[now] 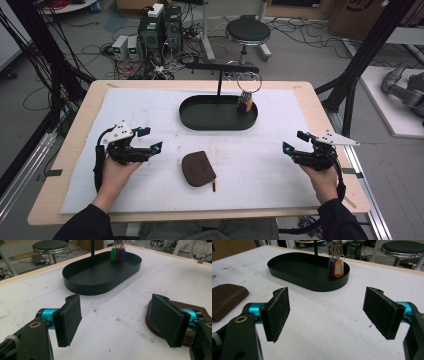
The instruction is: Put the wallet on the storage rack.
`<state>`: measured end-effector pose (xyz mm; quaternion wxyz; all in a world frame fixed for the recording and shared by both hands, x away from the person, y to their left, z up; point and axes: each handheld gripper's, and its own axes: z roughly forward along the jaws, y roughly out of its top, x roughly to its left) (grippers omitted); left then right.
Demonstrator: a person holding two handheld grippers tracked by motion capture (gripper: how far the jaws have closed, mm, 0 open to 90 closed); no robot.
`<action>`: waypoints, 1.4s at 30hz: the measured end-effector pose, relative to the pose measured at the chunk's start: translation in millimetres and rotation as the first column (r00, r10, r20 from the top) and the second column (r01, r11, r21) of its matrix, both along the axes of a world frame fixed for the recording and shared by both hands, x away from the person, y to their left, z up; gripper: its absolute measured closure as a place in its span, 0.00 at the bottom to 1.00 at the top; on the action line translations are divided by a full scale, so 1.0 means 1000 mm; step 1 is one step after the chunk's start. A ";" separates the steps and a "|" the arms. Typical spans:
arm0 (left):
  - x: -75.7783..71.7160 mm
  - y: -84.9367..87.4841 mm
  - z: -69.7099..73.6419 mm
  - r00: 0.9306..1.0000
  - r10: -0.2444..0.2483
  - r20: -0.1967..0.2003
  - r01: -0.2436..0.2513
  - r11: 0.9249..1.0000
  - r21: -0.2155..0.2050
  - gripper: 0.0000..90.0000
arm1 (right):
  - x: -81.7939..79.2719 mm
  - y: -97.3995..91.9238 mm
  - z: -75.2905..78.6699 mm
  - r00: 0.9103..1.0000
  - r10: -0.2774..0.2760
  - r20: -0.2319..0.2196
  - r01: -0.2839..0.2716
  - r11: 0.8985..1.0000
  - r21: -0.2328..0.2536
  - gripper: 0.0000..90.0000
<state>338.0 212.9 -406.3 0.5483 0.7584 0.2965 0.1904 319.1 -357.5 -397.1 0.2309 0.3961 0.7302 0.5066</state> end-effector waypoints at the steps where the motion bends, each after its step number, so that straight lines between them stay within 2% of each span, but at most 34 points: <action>1: 0.000 -0.002 0.000 1.000 -0.007 -0.004 0.007 1.000 -0.005 0.28 | 0.000 -0.001 0.000 1.000 -0.002 -0.002 0.002 1.000 -0.001 0.25; 8: 0.001 -0.016 -0.002 0.997 -0.065 -0.038 0.065 0.998 -0.002 0.29 | 0.002 -0.005 -0.003 1.000 -0.018 -0.012 0.018 1.000 -0.012 0.25; 12: 0.002 -0.023 -0.004 0.995 -0.079 -0.064 0.079 0.997 0.004 0.33 | 0.001 -0.005 -0.002 1.000 -0.023 -0.008 0.023 1.000 -0.020 0.25; 18: 0.003 -0.035 -0.010 0.985 -0.111 -0.134 0.111 0.994 -0.011 0.38 | 0.000 -0.002 -0.003 1.000 -0.019 -0.005 0.018 0.999 -0.046 0.26; 22: 0.003 -0.043 -0.014 0.979 -0.123 -0.162 0.124 0.992 -0.002 0.42 | 0.000 0.000 -0.003 1.000 -0.010 -0.003 0.010 0.998 -0.060 0.26; 27: 0.009 -0.054 -0.020 0.965 -0.157 -0.211 0.158 0.987 -0.013 0.51 | 0.000 0.002 -0.003 1.000 -0.005 -0.006 0.004 0.998 -0.063 0.27; 29: 0.013 -0.059 -0.023 0.956 -0.164 -0.242 0.163 0.986 -0.024 0.57 | 0.001 0.003 -0.003 1.000 -0.001 -0.001 0.001 0.997 -0.071 0.27; 31: 0.017 -0.062 -0.026 0.948 -0.171 -0.269 0.170 0.985 -0.028 0.57 | 0.000 0.004 -0.004 1.000 0.000 -0.005 -0.001 0.997 -0.073 0.27; 32: 0.019 -0.064 -0.028 0.940 -0.172 -0.295 0.174 0.985 -0.022 0.58 | 0.000 0.004 -0.004 1.000 0.002 -0.005 -0.003 0.997 -0.075 0.27; 33: 0.021 -0.065 -0.029 0.937 -0.169 -0.307 0.172 0.985 -0.018 0.59 | 0.000 0.004 -0.004 1.000 0.006 -0.009 -0.007 0.997 -0.080 0.27; 35: 0.024 -0.067 -0.032 0.926 -0.165 -0.339 0.171 0.985 -0.013 0.60 | 0.000 0.004 -0.005 1.000 0.006 -0.010 -0.007 0.996 -0.086 0.27; 37: 0.025 -0.068 -0.033 0.921 -0.166 -0.352 0.177 0.984 -0.001 0.62 | 0.000 0.003 -0.004 1.000 0.004 -0.010 -0.005 0.997 -0.083 0.27; 38: 0.026 -0.070 -0.034 0.916 -0.163 -0.365 0.180 0.984 0.012 0.62 | 0.000 0.003 -0.004 1.000 0.004 -0.008 -0.005 0.997 -0.082 0.27; 42: 0.027 -0.069 -0.037 0.905 -0.166 -0.393 0.178 0.984 -0.006 0.64 | 0.000 0.002 -0.004 1.000 0.005 -0.007 -0.005 0.997 -0.079 0.27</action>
